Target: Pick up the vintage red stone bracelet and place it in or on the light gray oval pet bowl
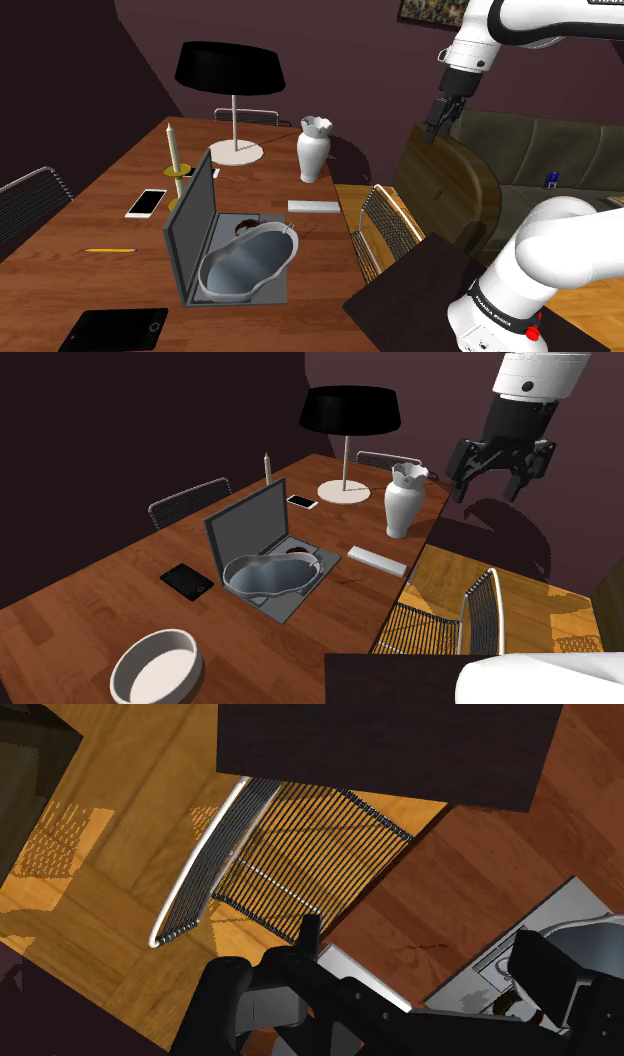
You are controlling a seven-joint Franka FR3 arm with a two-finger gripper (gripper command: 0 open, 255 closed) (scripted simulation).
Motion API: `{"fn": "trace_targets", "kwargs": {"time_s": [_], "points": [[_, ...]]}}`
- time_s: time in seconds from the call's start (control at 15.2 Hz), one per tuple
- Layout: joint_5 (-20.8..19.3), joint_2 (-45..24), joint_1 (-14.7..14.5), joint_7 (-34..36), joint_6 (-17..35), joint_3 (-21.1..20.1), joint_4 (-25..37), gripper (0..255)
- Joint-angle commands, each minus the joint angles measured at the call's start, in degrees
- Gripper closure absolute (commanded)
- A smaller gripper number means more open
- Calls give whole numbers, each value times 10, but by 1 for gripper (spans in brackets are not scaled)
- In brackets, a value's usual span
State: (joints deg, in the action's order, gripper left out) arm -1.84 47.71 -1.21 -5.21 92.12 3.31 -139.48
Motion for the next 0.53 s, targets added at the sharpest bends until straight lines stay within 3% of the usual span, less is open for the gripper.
{"fn": "trace_targets", "kwargs": {"time_s": [0.0, 0.46], "points": [[0, 0, 0, 0, 0, 0, 0, 0], [36, -95, -23, 54, 118, -46, -25, 0]]}}
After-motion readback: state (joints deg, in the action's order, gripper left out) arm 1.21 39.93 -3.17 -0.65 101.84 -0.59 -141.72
